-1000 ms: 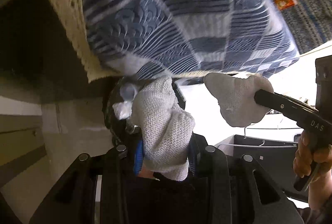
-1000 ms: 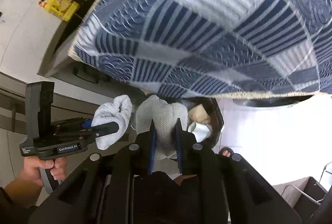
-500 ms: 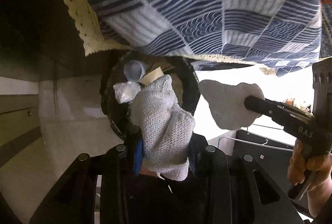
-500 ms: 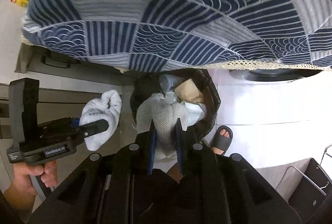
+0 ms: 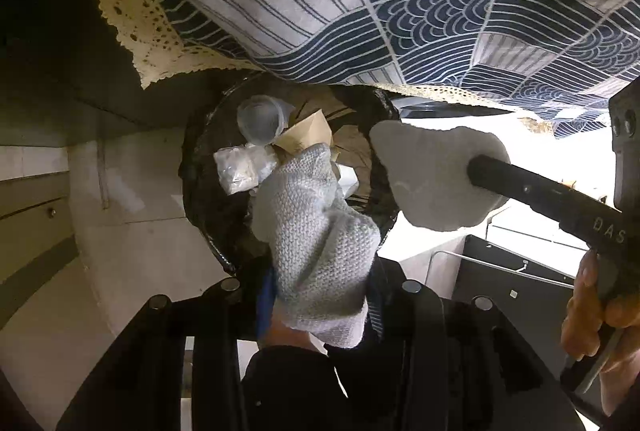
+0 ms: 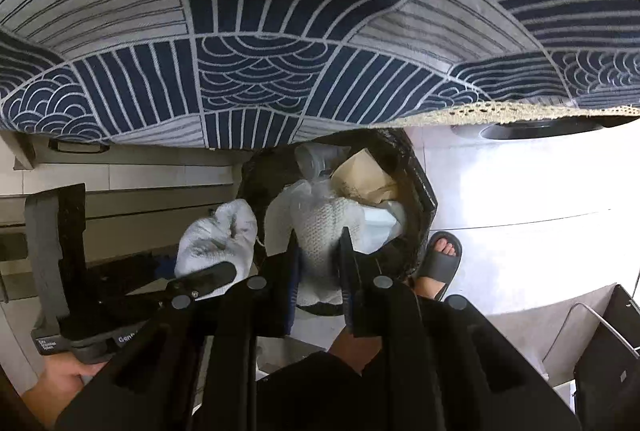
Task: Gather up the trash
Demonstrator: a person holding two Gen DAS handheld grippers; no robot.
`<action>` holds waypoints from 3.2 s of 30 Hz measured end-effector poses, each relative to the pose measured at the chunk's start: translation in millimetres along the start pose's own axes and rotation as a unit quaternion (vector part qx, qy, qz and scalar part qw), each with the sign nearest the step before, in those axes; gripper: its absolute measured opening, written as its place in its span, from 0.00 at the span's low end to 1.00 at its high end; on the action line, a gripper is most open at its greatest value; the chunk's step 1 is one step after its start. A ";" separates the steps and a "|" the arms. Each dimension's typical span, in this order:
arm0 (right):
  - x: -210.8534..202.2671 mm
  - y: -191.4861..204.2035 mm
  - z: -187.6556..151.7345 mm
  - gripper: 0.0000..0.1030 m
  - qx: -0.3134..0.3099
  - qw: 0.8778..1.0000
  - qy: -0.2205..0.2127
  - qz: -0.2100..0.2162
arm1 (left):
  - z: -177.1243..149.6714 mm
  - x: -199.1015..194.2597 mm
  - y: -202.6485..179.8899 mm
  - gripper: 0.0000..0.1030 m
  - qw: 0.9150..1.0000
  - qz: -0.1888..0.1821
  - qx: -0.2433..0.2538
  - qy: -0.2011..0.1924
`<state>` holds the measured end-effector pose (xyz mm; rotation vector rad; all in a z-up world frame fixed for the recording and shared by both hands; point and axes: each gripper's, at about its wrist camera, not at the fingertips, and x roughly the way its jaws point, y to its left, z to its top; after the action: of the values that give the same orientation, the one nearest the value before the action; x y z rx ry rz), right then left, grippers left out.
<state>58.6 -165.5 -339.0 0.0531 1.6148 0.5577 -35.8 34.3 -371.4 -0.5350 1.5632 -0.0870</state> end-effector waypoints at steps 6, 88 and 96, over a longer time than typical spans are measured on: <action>-12.5 5.2 0.6 0.42 0.004 1.000 -0.012 0.009 | 4.3 -6.5 -1.2 0.67 1.000 -0.011 -0.002 -0.002; -457.2 19.5 -37.3 0.96 -0.157 0.931 -0.327 -0.049 | -47.9 -348.5 -287.8 0.94 0.930 0.108 0.070 -0.344; -452.2 25.3 -33.8 0.96 -0.159 0.932 -0.321 -0.049 | -47.8 -349.3 -277.4 0.94 0.932 0.106 0.064 -0.341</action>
<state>81.2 -315.3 89.1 -0.0811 0.8738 0.6377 -14.7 -89.7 59.1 -0.2444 0.9152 0.1497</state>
